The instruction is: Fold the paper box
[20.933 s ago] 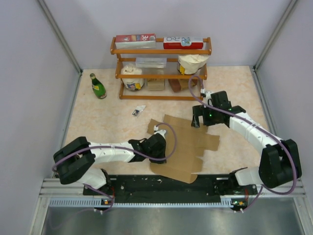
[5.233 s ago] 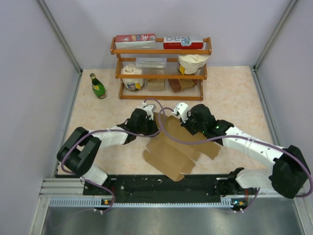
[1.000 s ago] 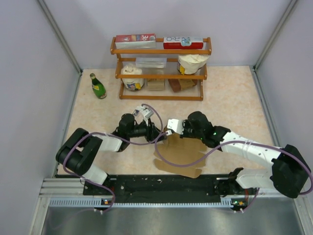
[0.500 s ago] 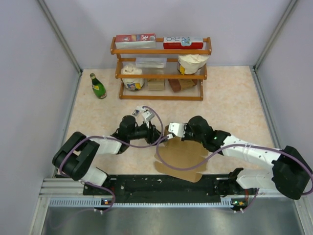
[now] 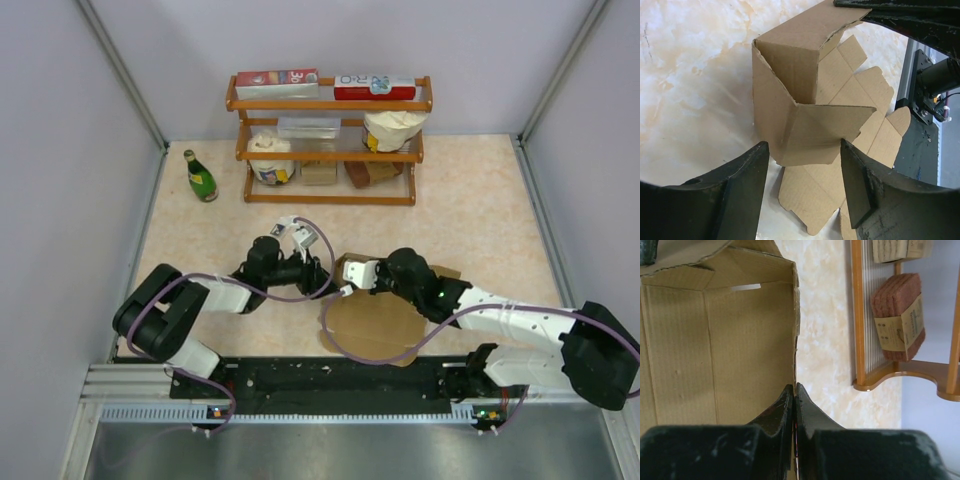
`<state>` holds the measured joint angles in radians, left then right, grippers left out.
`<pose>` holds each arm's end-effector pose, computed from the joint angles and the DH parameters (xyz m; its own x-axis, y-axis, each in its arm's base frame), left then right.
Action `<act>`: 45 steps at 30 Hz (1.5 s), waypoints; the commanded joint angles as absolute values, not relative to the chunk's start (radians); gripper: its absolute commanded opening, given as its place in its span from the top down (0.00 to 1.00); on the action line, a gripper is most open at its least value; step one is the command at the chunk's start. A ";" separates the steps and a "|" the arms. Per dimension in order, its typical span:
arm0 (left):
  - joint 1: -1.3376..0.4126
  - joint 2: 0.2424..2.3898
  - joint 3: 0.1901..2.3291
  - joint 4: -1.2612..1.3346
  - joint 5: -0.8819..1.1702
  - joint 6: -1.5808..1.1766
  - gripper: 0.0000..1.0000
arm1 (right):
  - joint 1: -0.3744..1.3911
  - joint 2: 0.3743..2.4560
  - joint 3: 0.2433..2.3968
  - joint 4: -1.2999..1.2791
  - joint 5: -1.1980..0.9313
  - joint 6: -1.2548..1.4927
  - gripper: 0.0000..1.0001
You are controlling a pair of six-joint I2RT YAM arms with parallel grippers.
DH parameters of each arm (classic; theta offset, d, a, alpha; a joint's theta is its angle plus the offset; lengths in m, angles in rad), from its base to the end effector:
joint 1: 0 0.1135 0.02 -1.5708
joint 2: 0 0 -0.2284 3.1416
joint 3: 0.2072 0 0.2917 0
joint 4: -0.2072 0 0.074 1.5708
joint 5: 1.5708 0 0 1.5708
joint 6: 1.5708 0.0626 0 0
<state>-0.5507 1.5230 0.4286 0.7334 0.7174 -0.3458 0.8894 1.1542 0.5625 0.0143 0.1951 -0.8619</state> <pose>0.2398 -0.1956 0.0727 -0.5945 0.0653 -0.8015 0.7620 0.3639 -0.5356 0.2056 0.2342 0.1390 0.2769 -0.8408 -0.4651 -0.6904 0.1626 -0.7049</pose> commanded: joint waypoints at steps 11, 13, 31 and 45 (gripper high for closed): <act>-0.577 1.566 0.503 0.792 0.626 -0.336 0.36 | 0.943 1.177 0.476 0.393 0.365 -1.054 1.00; -0.587 1.572 0.514 0.781 0.592 -0.331 0.36 | 0.942 1.190 0.469 0.422 0.368 -1.069 1.00; -0.624 1.600 0.546 0.716 0.368 -0.301 0.36 | 0.983 1.284 0.365 0.673 0.449 -1.135 1.00; -0.687 1.638 0.575 0.696 0.302 -0.267 0.37 | 0.991 1.304 0.362 0.699 0.459 -1.115 1.00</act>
